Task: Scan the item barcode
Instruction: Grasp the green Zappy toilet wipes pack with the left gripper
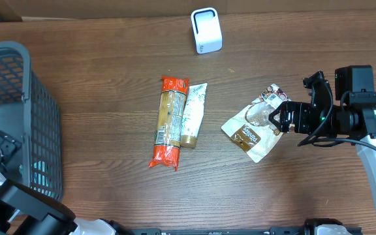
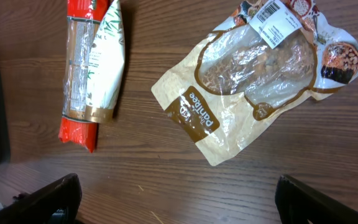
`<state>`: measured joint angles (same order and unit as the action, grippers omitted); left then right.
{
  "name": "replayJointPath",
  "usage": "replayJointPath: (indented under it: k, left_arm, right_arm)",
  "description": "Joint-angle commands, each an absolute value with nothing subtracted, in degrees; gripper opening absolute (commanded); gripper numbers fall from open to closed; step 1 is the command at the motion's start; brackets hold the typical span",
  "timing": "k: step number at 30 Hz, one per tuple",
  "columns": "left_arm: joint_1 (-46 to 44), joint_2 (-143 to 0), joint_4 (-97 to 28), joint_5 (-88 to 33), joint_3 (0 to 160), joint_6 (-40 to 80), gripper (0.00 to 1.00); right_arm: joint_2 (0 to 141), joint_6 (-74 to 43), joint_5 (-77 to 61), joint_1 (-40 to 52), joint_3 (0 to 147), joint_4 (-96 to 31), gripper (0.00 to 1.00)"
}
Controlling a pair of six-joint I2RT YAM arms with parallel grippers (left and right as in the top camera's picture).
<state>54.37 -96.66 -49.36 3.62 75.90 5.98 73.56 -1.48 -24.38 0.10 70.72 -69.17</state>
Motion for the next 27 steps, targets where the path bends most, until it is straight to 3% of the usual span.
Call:
replayJointPath:
  k: [1, 9, 14, 24, 27]
  left_arm:
    - [54.3, -97.47, -49.52, 2.68, 72.25, -0.3, 0.83]
    - [54.3, -97.51, -45.91, -2.74, 65.93, -9.13, 0.81]
    - [54.3, -97.65, -45.1, 0.16, 64.64, -9.47, 0.87]
    - [54.17, -102.06, -45.15, 0.23, 64.1, -8.56, 0.86]
    - [54.06, -103.57, -45.5, -0.05, 64.1, -8.56, 0.81]
  right_arm:
    - [73.32, -1.08, -24.01, 0.27, 72.01, -68.6, 1.0]
    - [73.32, -1.08, -23.99, 0.27, 72.01, -68.03, 1.0]
    - [73.32, -1.08, -23.99, 0.27, 72.01, -67.75, 1.0]
    - [73.32, -1.08, -23.99, 0.27, 72.01, -67.77, 1.0]
    - [73.32, -1.08, -24.01, 0.27, 72.01, -67.77, 1.0]
